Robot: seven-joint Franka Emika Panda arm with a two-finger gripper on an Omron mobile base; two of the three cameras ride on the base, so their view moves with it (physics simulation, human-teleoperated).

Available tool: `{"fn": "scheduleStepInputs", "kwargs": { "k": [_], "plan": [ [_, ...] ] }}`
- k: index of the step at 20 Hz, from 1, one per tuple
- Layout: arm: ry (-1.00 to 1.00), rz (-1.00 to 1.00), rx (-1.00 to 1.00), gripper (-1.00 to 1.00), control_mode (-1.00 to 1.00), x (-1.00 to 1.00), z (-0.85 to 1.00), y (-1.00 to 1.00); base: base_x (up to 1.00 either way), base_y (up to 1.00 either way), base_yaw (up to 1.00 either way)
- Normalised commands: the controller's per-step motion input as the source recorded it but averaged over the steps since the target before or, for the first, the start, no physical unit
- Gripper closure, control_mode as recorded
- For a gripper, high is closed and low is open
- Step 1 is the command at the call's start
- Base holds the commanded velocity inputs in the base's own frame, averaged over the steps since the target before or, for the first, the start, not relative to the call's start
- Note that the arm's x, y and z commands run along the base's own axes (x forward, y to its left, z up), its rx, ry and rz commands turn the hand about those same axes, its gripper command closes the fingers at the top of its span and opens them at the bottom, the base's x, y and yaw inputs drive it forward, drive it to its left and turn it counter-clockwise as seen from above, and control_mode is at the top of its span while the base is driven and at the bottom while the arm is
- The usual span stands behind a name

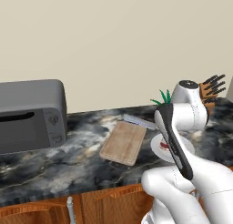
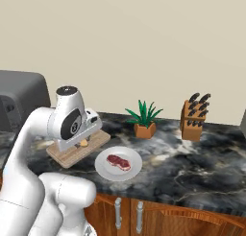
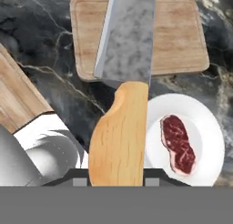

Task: Pick up the knife from the drawer and place it on the cutting board. Then place the meat from the plate to the cutting board.

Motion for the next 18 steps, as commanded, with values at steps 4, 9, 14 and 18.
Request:
{"fn": "scheduleStepInputs", "kwargs": {
  "k": [4, 9, 14, 18],
  "plan": [
    [0.0, 0.17, 0.0, 1.0, -1.0, 0.67, -0.21, 0.33, 0.0, 0.0, 0.0],
    [0.0, 0.17, 0.0, 1.0, -1.0, 0.61, -0.29, 0.14, 0.0, 0.0, 0.0],
    [0.0, 0.14, 0.0, 1.0, -1.0, 0.43, -0.23, 0.03, 0.0, 0.0, 0.0],
    [0.0, 0.09, 0.0, 1.0, -1.0, 0.25, -0.16, 0.0, 0.0, 0.0, 0.0]
  ]
}}
